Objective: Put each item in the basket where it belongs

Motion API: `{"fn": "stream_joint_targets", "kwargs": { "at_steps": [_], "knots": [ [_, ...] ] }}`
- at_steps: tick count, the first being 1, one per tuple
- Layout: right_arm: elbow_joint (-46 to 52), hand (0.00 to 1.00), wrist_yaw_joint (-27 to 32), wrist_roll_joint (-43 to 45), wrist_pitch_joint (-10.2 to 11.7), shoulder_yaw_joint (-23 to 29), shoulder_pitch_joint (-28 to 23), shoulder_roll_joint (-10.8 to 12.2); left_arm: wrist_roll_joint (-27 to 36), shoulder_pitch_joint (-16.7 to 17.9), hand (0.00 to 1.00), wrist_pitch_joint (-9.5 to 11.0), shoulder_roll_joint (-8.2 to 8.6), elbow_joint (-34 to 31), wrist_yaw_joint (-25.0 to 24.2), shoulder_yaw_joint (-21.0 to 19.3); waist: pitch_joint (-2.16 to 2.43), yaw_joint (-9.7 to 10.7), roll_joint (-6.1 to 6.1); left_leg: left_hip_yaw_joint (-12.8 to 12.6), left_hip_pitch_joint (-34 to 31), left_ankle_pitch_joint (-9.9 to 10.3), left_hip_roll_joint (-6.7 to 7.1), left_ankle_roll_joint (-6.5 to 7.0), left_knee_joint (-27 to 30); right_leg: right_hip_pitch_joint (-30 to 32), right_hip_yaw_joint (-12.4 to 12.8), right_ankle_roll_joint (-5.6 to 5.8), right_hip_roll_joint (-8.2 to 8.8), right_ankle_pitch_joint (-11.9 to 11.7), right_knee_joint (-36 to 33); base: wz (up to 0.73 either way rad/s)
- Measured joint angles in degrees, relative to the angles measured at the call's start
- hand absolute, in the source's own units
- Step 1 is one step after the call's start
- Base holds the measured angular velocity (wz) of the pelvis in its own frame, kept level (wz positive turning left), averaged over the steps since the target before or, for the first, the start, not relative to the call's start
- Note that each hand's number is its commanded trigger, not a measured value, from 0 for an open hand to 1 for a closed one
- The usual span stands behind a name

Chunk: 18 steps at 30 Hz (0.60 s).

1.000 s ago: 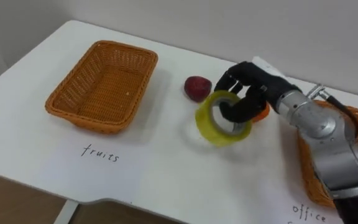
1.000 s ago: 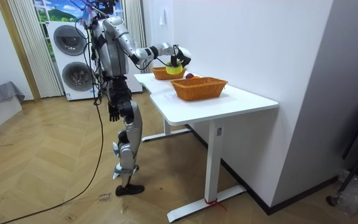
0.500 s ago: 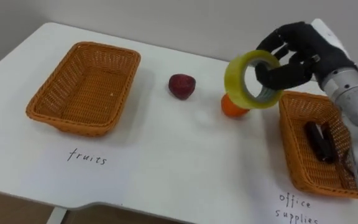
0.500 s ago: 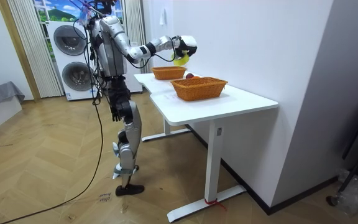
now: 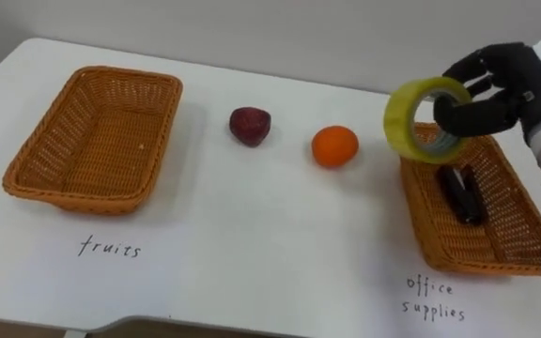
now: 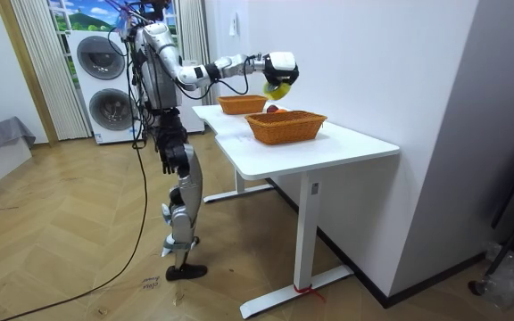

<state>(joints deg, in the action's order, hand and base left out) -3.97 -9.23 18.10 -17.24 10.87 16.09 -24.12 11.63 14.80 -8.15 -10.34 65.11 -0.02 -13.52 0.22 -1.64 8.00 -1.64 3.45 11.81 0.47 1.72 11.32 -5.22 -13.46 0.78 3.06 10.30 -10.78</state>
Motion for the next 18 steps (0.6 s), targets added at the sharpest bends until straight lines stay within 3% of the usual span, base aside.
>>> {"fn": "stream_joint_targets", "kwargs": {
  "at_steps": [5, 11, 18],
  "knots": [
    [-2.21, 1.00, 0.68, -0.39, 0.74, 0.97, -0.15, -0.90, 0.22, -0.15, 0.00, 0.01, 0.01, 0.01, -0.81, -0.92, 0.25, 0.91, -0.21, -0.07, -0.10, 0.00, -0.02, 0.00, 0.01, -0.01, 0.07, 0.00, -0.03, 0.00, 0.00, 0.00],
    [-4.84, 1.00, 1.90, -2.32, 0.96, 2.08, -1.68, -0.90, 0.28, 0.48, 0.00, 0.00, 0.03, 0.13, -2.40, -0.92, 0.32, 1.42, -1.28, -0.02, 0.24, 0.01, -0.03, 0.01, -0.13, -0.35, 0.49, 0.00, -0.07, 0.00, 0.02, 0.01],
    [-4.86, 1.00, 1.98, -2.87, 0.97, 2.30, -3.21, -1.02, 0.63, 0.54, 0.00, 0.02, 0.01, 0.06, -3.49, -0.96, 0.19, 1.56, -1.80, -0.10, 0.29, 0.00, -0.02, 0.00, -0.02, -0.36, 0.75, 0.00, -0.08, 0.00, -0.07, 0.00]
  ]
}}
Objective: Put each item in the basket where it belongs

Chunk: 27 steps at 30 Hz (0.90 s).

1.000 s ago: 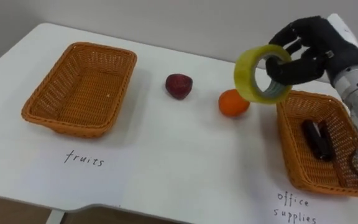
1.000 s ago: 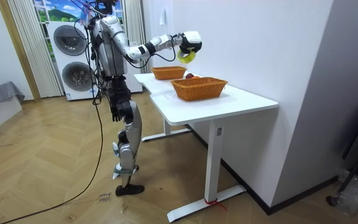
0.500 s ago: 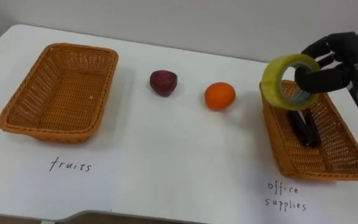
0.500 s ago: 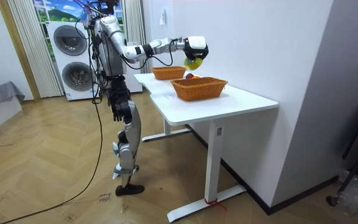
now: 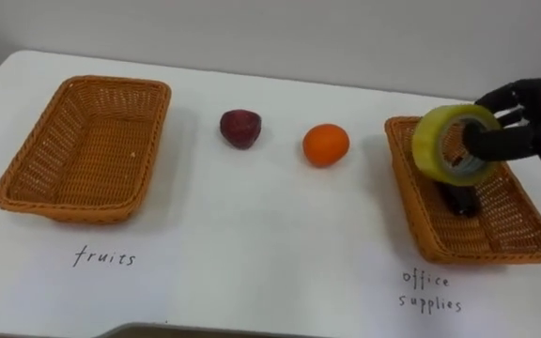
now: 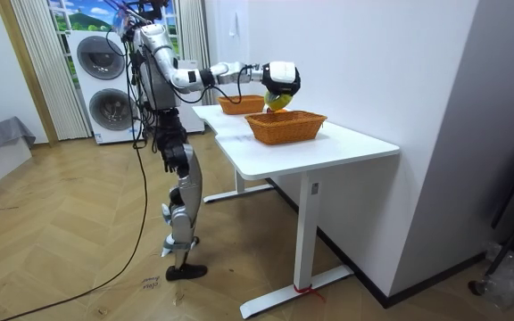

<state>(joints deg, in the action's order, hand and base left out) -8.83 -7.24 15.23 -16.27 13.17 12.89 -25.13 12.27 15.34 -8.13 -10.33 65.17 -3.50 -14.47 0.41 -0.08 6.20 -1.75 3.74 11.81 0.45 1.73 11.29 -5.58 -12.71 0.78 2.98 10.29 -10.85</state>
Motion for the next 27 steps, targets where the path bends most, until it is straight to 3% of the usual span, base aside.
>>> {"fn": "stream_joint_targets", "kwargs": {
  "at_steps": [8, 12, 13, 14, 15, 19, 27],
  "knots": [
    [-0.10, 1.00, -0.03, 1.46, 0.16, 0.11, -2.79, -0.10, 0.10, 0.00, 0.00, 0.09, 0.00, -2.13, 0.11, -0.08, -0.06, -0.09, 0.26, 0.01, -0.04, 0.00, 0.09, 0.01, 0.05, 0.07, 0.08, 0.00, 0.03, 0.01, 0.04, 0.00],
    [-3.14, 1.00, -0.06, 3.36, 0.77, 0.10, -2.88, -0.10, 2.14, -0.06, 0.00, 1.35, 0.01, -2.12, 0.29, 0.03, -0.17, -0.13, 0.41, 0.01, 0.00, 0.00, 0.17, 0.01, 0.02, 0.07, -0.03, 0.00, 0.03, 0.01, 0.05, 0.00],
    [-4.28, 0.65, -0.07, 3.59, 0.80, 0.10, -2.89, -0.10, 2.95, -0.05, 0.00, 1.51, 0.02, -2.09, 0.30, 0.06, -0.21, -0.16, 0.42, 0.00, 0.00, 0.00, 0.18, 0.01, 0.02, 0.11, -0.01, 0.00, 0.03, 0.01, 0.04, 0.00],
    [-4.68, 0.47, -0.11, 3.82, 0.80, 0.10, -2.93, -0.10, 3.20, -0.05, 0.00, 1.53, 0.03, -2.09, 0.30, 0.08, -0.21, -0.17, 0.40, 0.00, 0.02, 0.00, 0.18, 0.01, 0.02, 0.17, 0.00, 0.00, 0.03, 0.00, 0.04, 0.00],
    [-5.36, 0.00, -0.20, 4.06, 0.81, 0.10, -2.93, -0.10, 3.40, -0.06, 0.00, 1.60, 0.08, -2.09, 0.29, 0.10, -0.23, -0.17, 0.34, -0.01, -0.01, 0.00, 0.18, 0.01, 0.01, 0.38, 0.01, 0.00, 0.03, 0.00, -0.01, 0.00],
    [-6.26, 0.00, -0.50, 5.25, 0.94, 0.09, -2.94, -0.10, 3.50, -0.03, 0.00, 1.95, 0.22, -2.04, 0.17, 0.10, -0.41, -0.27, -0.07, -0.37, 0.02, 0.00, 0.19, 0.01, -0.14, 0.52, 0.14, 0.00, -0.01, 0.00, -0.05, -0.03],
    [-6.28, 0.00, -0.45, 5.28, 3.27, 0.07, -2.92, -0.11, 5.08, 0.03, 0.00, 2.46, 0.24, -2.04, 0.19, 0.14, -0.44, -0.28, -0.14, -0.83, 0.78, 0.00, 0.20, 0.01, -0.96, 0.04, 0.54, 0.00, -0.10, 0.01, -0.01, -0.03]
  ]
}}
